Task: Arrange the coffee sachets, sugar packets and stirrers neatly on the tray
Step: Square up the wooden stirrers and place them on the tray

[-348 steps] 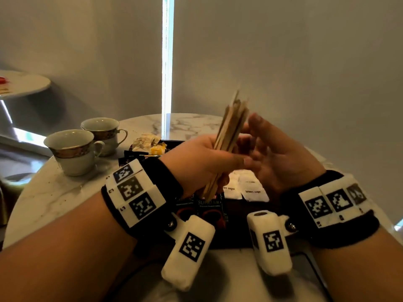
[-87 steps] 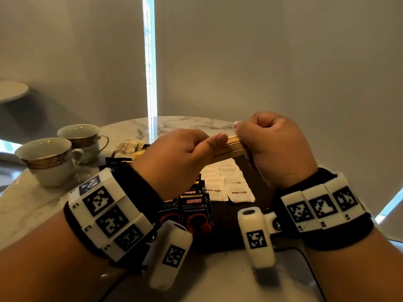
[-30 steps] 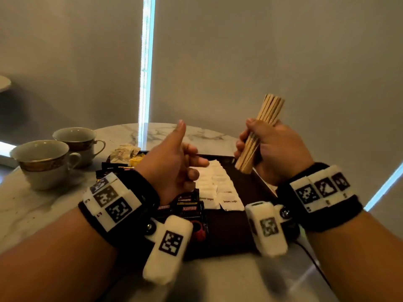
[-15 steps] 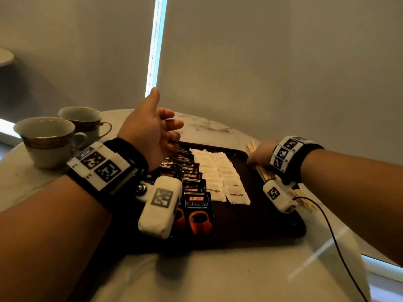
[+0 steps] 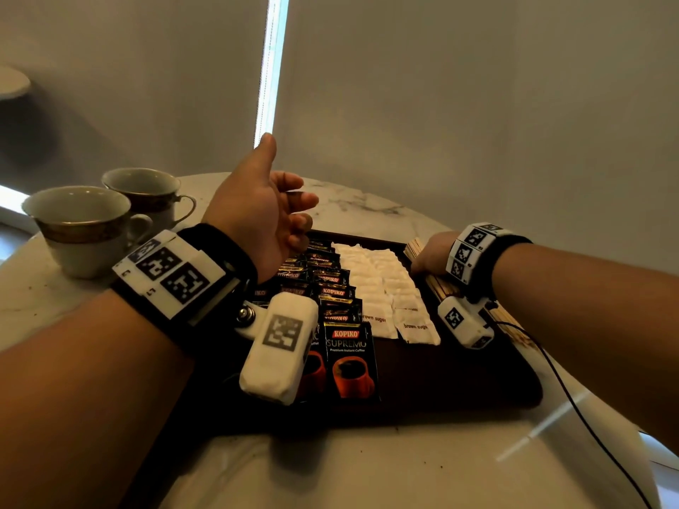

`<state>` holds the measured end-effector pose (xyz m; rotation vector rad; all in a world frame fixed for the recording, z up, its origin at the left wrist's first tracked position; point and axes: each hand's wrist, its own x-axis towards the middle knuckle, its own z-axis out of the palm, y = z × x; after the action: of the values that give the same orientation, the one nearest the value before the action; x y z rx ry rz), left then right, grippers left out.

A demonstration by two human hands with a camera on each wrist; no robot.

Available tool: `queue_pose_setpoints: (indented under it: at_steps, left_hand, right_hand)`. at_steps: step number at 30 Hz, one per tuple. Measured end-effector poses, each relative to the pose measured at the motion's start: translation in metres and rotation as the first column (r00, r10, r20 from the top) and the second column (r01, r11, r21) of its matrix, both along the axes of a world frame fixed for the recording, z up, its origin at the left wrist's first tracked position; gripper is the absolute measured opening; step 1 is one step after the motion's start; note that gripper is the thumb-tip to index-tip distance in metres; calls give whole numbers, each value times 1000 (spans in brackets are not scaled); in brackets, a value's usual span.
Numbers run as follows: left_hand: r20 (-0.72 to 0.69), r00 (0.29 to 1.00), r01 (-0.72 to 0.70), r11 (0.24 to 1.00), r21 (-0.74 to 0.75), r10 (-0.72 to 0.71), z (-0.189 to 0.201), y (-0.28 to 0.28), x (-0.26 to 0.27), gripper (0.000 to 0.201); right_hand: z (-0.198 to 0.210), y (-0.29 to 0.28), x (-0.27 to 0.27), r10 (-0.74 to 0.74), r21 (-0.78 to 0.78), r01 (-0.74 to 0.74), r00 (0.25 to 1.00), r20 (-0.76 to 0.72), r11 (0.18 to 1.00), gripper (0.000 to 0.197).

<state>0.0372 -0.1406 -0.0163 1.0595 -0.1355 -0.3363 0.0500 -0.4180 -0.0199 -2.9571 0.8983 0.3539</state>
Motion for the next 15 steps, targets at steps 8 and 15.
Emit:
queue_pose_setpoints:
  at_steps: [8, 15]
  left_hand:
    - [6, 1000, 12, 1000, -1, -12, -1, -1, 0, 57]
    - [4, 1000, 11, 1000, 4, -11, -1, -1, -1, 56]
  right_hand:
    - [-3, -7, 4, 23, -18, -24, 999, -26, 1000, 37]
    - [1, -12, 2, 24, -47, -25, 999, -28, 999, 48]
